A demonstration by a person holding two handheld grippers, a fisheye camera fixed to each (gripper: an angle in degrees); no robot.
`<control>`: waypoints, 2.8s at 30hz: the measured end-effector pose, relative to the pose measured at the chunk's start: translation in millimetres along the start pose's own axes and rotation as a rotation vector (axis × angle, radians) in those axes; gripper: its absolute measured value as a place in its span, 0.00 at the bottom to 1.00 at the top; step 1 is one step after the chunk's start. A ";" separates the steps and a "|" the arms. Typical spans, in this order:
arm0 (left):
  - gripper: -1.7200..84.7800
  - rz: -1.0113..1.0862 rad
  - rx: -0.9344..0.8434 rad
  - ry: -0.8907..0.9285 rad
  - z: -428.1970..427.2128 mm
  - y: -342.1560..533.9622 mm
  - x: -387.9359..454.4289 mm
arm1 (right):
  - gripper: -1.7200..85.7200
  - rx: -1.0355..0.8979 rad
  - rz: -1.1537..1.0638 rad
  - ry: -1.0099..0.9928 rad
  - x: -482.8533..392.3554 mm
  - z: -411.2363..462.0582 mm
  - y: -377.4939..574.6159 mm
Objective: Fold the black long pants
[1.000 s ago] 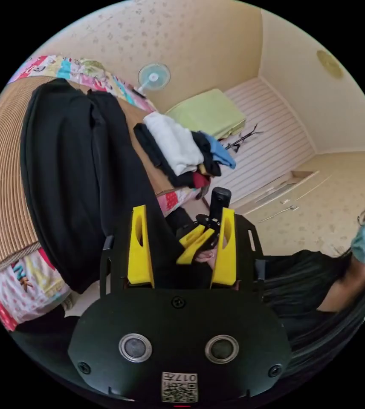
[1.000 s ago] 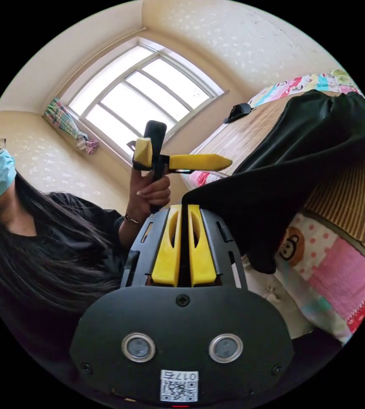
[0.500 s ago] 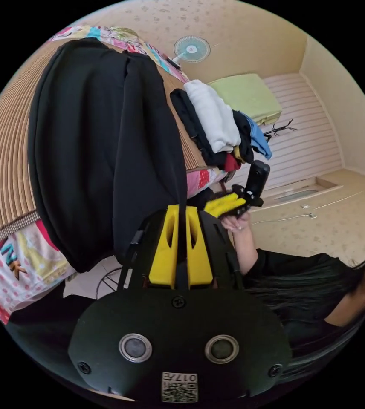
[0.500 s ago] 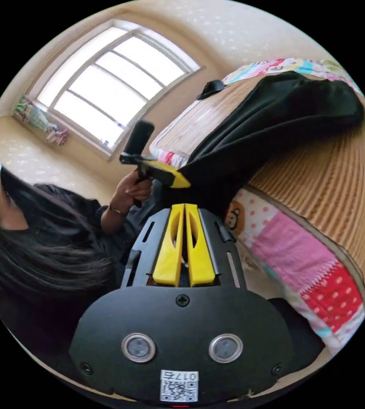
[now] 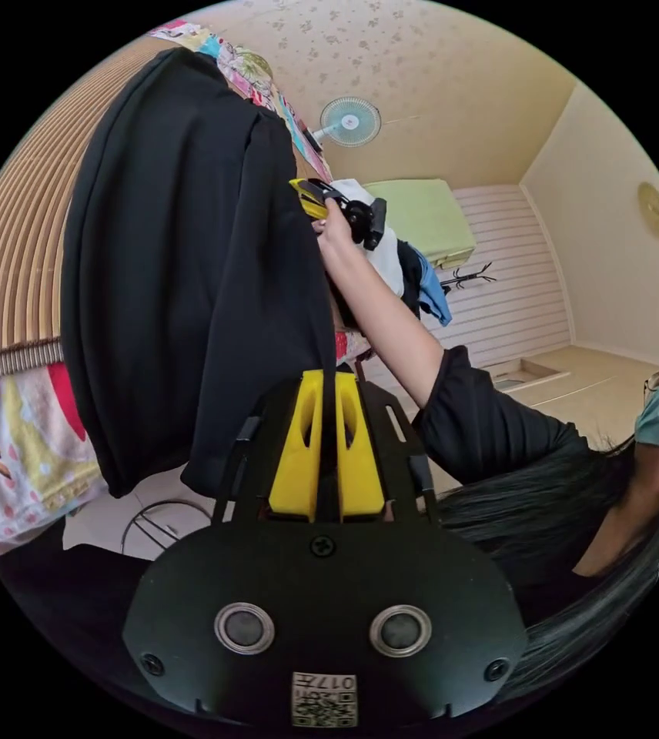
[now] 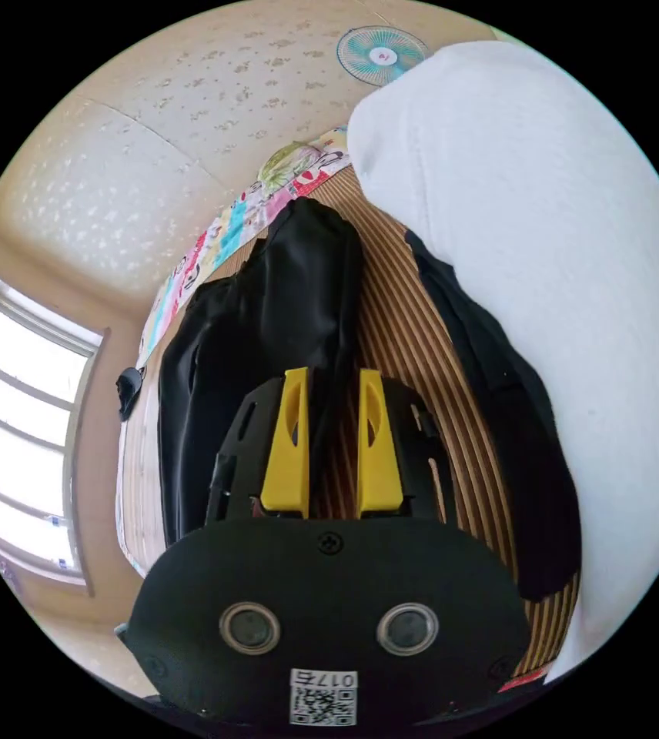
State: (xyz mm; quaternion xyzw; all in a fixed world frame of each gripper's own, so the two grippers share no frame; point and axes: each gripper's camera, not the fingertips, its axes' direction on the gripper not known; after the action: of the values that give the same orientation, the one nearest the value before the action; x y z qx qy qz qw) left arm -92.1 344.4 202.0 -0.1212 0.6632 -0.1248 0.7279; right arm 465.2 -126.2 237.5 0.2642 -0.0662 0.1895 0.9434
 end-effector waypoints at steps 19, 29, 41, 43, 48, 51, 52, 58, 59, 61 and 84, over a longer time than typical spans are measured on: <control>0.06 -0.259 0.386 0.153 -87.3 55.2 -50.0 | 0.03 -0.405 -0.965 -0.342 -363.8 109.0 36.8; 0.12 -0.119 0.364 -0.075 -87.3 55.6 -35.1 | 0.06 -0.073 -0.554 -0.159 -144.8 -14.3 203.8; 0.11 -0.016 0.383 -0.234 -40.4 68.0 -23.8 | 0.07 -0.117 -0.373 -0.353 -37.3 -55.2 383.8; 0.11 -0.013 0.397 -0.247 -38.1 74.6 -22.9 | 0.08 -0.128 -0.400 -0.338 -40.8 -52.8 389.1; 0.07 -0.016 0.339 -0.188 -22.2 77.1 -29.1 | 0.05 -0.174 -0.440 -0.339 -39.3 -48.9 383.8; 0.05 0.019 0.270 -0.088 -18.5 75.3 -25.5 | 0.04 -0.122 -0.500 -0.399 -38.2 -77.6 382.5; 0.04 0.051 0.248 -0.035 -20.5 75.5 -20.0 | 0.04 -0.076 -0.484 -0.481 -32.4 -98.1 381.8; 0.05 0.137 0.022 -0.124 -16.6 82.6 13.3 | 0.03 -0.123 -0.478 -0.654 -4.6 -147.8 367.8; 0.05 0.094 -0.011 -0.179 -12.9 83.1 9.6 | 0.03 -0.179 -0.492 -0.608 -4.5 -140.2 367.7; 0.07 -0.047 -0.041 -0.364 -3.7 91.4 -8.2 | 0.03 -0.431 -0.530 -0.408 -2.7 -97.2 377.0; 0.08 -0.036 0.147 -0.409 20.1 75.9 -41.9 | 0.07 -0.441 -0.487 -0.483 39.9 -81.0 307.6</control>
State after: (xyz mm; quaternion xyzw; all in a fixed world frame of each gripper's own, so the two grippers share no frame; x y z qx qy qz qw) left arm -74.2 430.2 217.0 -0.1025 0.4885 -0.1583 0.8519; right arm 383.2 171.7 323.0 0.1006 -0.2604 -0.1256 0.9520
